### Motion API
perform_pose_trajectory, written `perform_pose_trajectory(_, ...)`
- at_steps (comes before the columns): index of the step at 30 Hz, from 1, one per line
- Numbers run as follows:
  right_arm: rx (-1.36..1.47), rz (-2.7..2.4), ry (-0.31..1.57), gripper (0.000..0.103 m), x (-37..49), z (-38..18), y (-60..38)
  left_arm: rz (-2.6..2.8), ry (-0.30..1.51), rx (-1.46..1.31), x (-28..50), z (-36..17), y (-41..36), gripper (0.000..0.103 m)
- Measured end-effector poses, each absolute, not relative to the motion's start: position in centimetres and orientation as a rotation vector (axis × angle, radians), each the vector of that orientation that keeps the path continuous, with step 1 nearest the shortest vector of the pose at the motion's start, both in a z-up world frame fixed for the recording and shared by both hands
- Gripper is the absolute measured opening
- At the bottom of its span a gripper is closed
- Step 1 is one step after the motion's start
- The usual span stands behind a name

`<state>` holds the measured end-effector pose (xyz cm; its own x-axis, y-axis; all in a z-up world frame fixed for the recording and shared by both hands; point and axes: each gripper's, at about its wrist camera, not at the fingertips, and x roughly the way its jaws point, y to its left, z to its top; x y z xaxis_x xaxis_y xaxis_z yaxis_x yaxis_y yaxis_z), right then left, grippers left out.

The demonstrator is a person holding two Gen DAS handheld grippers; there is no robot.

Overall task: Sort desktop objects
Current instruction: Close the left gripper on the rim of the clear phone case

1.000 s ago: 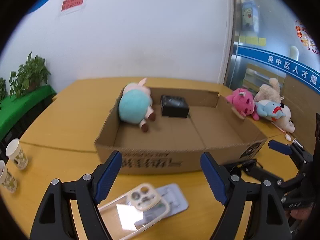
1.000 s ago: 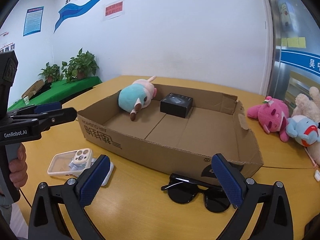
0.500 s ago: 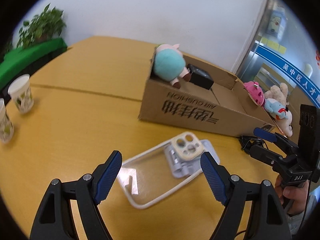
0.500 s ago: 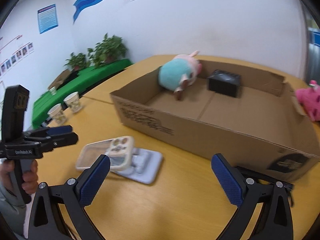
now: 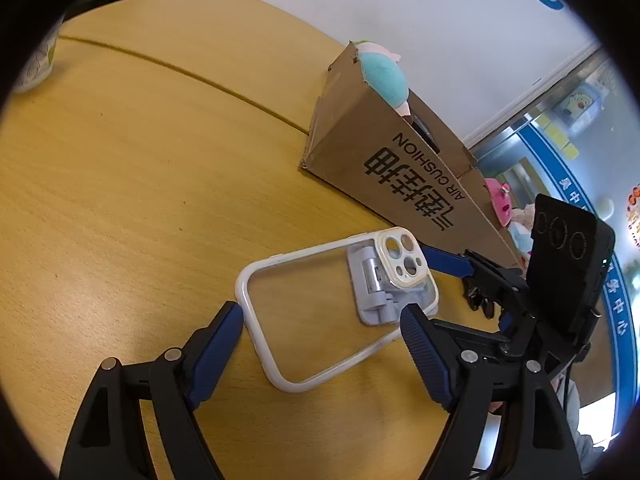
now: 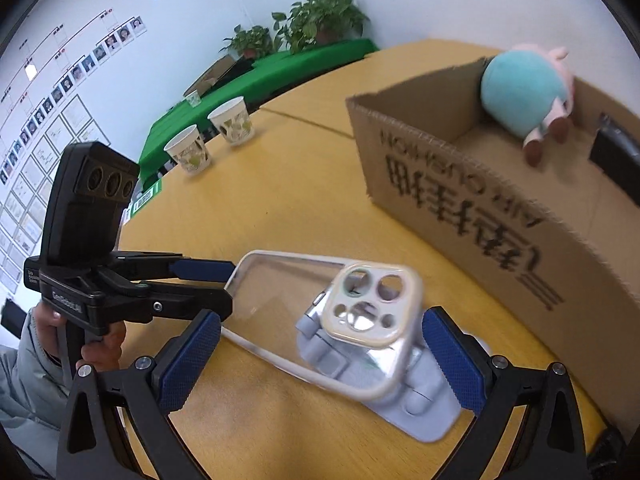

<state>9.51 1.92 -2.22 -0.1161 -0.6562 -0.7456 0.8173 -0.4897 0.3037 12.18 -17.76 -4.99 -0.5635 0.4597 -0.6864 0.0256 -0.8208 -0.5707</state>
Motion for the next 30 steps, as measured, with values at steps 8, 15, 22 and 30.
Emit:
perform_pose_trajectory(8,0.958,-1.879,0.123,0.103,11.4,0.2,6.1,2.436,-0.705,-1.114,13.3,-1.1,-15.1,0.08)
perform_pose_trajectory(15,0.852,-1.972,0.066,0.102,16.5,1.7,13.1,2.245,-0.506,-1.074,13.4,0.8,-8.1,0.081)
perform_pose_trajectory(22,1.001,-2.122,-0.016,0.102,17.4,-0.8,19.8,2.24,-0.499,-1.229,13.7,-1.3,-8.3,0.081)
perform_pose_trajectory(30,1.117,-2.175,0.16,0.052,19.1,-4.0,20.0,2.258,-0.426,-1.366,15.2,-3.4,-7.2,0.079)
